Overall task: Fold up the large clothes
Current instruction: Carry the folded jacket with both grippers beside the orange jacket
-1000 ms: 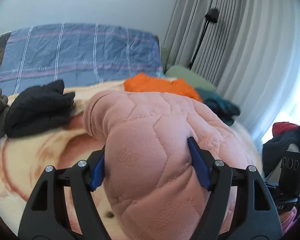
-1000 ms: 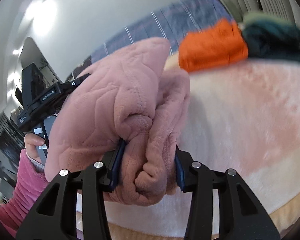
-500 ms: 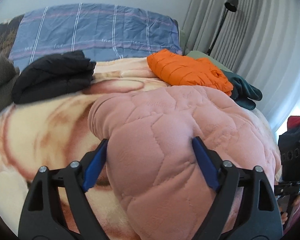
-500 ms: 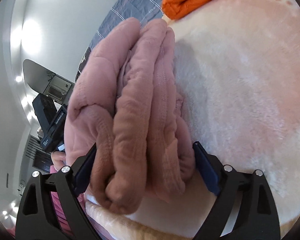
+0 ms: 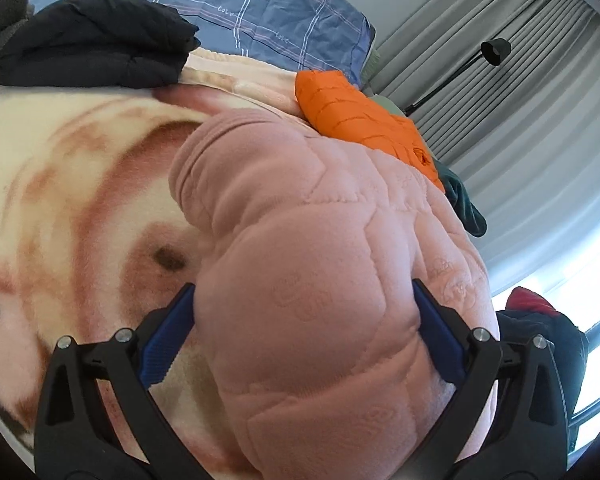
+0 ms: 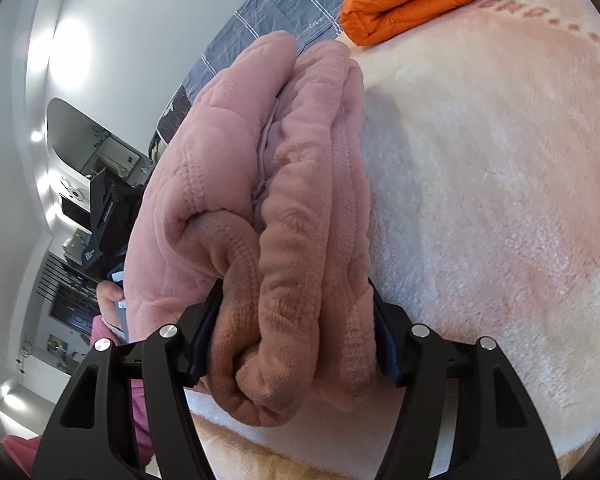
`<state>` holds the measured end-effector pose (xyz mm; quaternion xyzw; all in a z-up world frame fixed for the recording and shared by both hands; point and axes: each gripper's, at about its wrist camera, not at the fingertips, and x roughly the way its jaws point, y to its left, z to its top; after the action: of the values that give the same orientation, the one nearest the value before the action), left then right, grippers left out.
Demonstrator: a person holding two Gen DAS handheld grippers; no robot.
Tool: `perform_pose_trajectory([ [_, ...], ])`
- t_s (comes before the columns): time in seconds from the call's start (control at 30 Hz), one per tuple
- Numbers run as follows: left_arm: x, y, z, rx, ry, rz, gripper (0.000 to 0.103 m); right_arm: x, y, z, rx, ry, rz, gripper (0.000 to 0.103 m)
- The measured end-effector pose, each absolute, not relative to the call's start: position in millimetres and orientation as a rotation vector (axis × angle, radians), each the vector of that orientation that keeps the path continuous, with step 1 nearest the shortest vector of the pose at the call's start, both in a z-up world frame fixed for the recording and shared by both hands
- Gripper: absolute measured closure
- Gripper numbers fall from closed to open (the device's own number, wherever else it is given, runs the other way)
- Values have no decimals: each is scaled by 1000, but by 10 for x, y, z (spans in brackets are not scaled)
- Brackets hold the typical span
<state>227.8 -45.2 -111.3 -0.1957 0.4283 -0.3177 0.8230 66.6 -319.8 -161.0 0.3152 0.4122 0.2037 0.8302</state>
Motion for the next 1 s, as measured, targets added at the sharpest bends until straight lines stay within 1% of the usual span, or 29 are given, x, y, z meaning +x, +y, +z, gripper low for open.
perform_pose_trajectory([
  [0.17,2291,-465,-1143,-421,894,-685,2,655,-3117,-1544,616,854,409,39],
  [0.3,2265,-457,-1130,-402,861,-679,2,556,-2974,-1394,485,799,367,47],
  [0.37,2210,-469,-1080,-384,822,-675,11,507,-2865,-1309,390,758,337,49],
  [0.43,2133,-463,-1014,-384,780,-676,16,484,-2812,-1258,348,735,326,50],
  [0.47,2105,-460,-986,-381,765,-678,18,477,-2811,-1246,346,730,328,51],
  [0.57,2041,-445,-906,-379,742,-681,21,495,-2813,-1211,331,709,336,52],
  [0.7,1963,-457,-787,-366,706,-678,23,436,-2769,-1133,288,662,344,54],
  [0.73,1953,-456,-759,-367,698,-679,23,406,-2765,-1098,282,647,352,54],
  [0.77,1934,-449,-735,-371,690,-681,23,370,-2765,-1052,279,628,363,57],
  [0.83,1911,-450,-674,-378,675,-694,23,300,-2752,-932,249,585,371,57],
  [1.0,1898,-478,-549,-376,646,-703,23,307,-2761,-844,233,581,356,57],
])
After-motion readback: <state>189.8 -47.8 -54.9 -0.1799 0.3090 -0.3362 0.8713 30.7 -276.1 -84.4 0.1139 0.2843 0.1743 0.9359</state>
